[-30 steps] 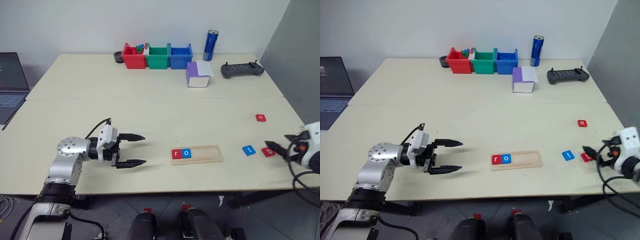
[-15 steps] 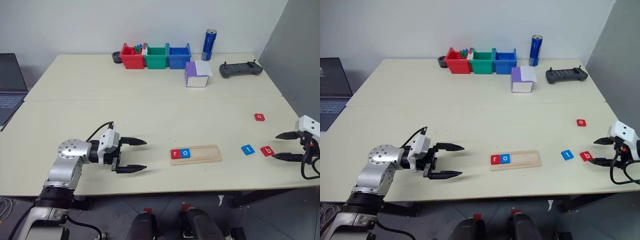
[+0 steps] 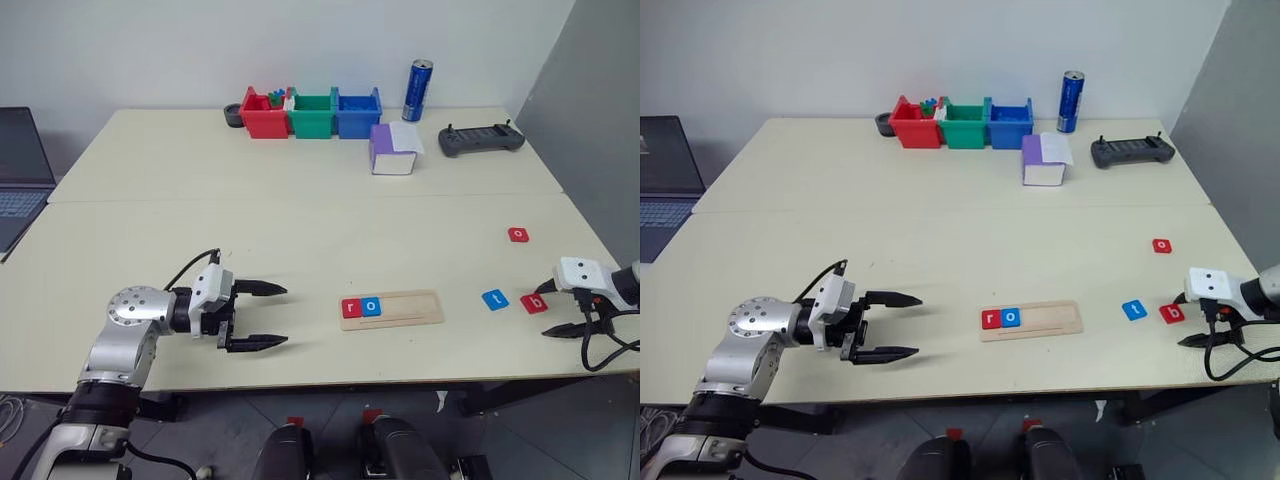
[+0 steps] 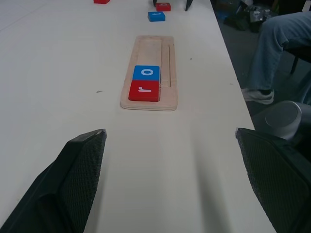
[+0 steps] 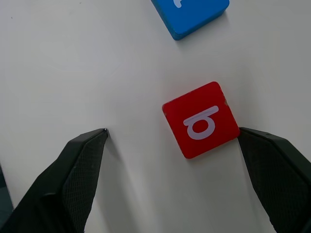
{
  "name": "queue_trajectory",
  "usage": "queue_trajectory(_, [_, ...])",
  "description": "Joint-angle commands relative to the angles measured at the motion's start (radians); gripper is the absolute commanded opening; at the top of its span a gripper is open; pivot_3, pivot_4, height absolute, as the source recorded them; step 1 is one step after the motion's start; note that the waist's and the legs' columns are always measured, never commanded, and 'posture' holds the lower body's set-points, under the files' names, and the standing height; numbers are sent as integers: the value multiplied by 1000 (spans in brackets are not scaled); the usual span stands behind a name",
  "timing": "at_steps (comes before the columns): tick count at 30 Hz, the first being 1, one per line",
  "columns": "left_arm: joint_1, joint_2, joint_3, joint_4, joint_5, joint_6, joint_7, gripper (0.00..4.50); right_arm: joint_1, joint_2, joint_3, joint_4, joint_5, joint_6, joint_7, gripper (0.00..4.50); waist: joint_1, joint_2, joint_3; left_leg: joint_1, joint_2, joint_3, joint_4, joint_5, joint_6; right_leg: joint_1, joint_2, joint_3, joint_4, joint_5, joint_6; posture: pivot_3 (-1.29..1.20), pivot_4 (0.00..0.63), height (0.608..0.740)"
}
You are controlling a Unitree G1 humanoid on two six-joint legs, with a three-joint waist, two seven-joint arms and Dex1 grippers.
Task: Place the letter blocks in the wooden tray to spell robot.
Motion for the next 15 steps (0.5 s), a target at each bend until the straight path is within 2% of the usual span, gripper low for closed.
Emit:
queue_trajectory(1, [7,5,23,12,-7,-35,0,4500,-24,16,5,39,-30,-26,-2,4466,-1,-1,0,0,0,0,0,0,0,0,0,0,0,0,0,0,150,740])
queue_trajectory(6, [9,7,22,50,-5,-68,-6,4500,-42,26,10,60,-59,-37,-21,4466,-4,-1,-1,1,0,1,0,0,0,0,0,1,1,0,0,0,150,740])
queue_trajectory(7, [10,7,22,52,-5,-71,-6,4500,-44,28,8,64,-65,-42,-37,4302,-3,-1,-1,1,0,1,0,0,0,0,0,1,1,0,0,0,150,740])
queue_trajectory(9, [10,8,20,52,-6,-73,-5,4500,-51,37,1,71,-71,-49,-83,3909,-4,-4,-2,1,0,1,0,0,0,1,0,1,1,0,0,0,150,740])
queue_trajectory(15, [3,15,22,43,-11,-63,-4,4500,-60,51,-13,84,-73,-46,-108,2032,-7,-8,-5,12,0,4,0,0,0,9,0,3,0,1,0,0,150,740])
